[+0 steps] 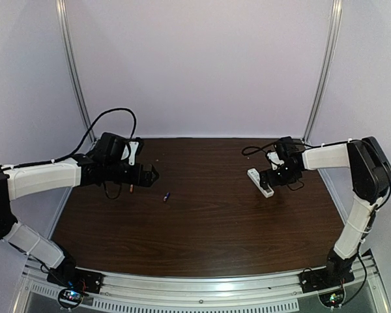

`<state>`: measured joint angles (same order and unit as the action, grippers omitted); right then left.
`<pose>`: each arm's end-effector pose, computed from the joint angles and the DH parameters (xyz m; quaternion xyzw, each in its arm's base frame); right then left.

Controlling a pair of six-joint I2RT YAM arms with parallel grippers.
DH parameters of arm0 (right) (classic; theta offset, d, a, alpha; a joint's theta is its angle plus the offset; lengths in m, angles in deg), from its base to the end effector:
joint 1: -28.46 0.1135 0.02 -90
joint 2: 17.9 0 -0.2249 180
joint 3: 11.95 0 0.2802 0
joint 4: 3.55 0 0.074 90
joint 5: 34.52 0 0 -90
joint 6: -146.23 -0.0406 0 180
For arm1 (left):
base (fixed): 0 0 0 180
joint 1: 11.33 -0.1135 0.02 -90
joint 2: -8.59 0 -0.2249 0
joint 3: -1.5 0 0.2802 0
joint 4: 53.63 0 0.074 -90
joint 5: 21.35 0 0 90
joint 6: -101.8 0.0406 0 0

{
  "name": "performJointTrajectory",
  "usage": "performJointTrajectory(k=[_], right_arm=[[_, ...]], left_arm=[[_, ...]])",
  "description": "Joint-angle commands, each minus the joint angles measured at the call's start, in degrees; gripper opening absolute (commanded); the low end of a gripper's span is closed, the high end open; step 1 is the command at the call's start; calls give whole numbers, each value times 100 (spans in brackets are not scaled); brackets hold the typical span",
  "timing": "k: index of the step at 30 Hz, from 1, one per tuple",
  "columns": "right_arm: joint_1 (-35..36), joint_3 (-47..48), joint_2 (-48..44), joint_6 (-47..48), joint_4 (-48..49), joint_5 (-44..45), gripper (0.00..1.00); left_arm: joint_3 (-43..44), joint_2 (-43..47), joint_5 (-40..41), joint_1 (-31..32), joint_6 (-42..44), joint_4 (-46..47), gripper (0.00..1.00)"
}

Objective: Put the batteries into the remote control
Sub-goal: Pick up the remote control from the center of the board.

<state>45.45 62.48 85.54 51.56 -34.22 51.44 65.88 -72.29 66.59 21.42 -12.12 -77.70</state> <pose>0.3579 0.1123 0.0975 -0.1127 0.9580 0.0825 0.2503 0.2852 -0.1852 0.1815 0.0774 0.9050 -0.2128 0.3602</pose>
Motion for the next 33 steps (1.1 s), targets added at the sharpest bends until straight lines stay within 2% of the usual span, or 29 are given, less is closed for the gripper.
performJointTrajectory(k=[1, 5, 7, 8, 11, 14, 18, 25, 29, 33], right_arm=[[6, 85, 213, 49, 97, -457, 96], [29, 63, 297, 57, 149, -660, 95], [61, 52, 328, 61, 163, -643, 89], [81, 59, 348, 78, 147, -619, 83], [142, 52, 354, 114, 139, -510, 51], [176, 69, 314, 123, 101, -402, 35], [207, 104, 358, 172, 36, -368, 29], [342, 156, 489, 158, -77, -582, 9], [462, 115, 5, -1, -55, -1323, 1], [740, 246, -621, -135, -223, -2070, 0]], left_arm=[[78, 176, 70, 38, 37, 234, 97], [17, 230, 108, 40, 19, 256, 98], [3, 248, 110, 38, 19, 265, 97], [2, 254, 110, 38, 12, 273, 97], [-11, 272, 110, 38, 2, 299, 97], [-10, 262, 110, 38, -7, 316, 97], [-20, 276, 288, 38, 8, 331, 97], [-68, 477, 351, 38, 36, 441, 97], [-243, 802, 221, 38, 152, 725, 97], [-451, 1136, -603, 38, 409, 1211, 97]])
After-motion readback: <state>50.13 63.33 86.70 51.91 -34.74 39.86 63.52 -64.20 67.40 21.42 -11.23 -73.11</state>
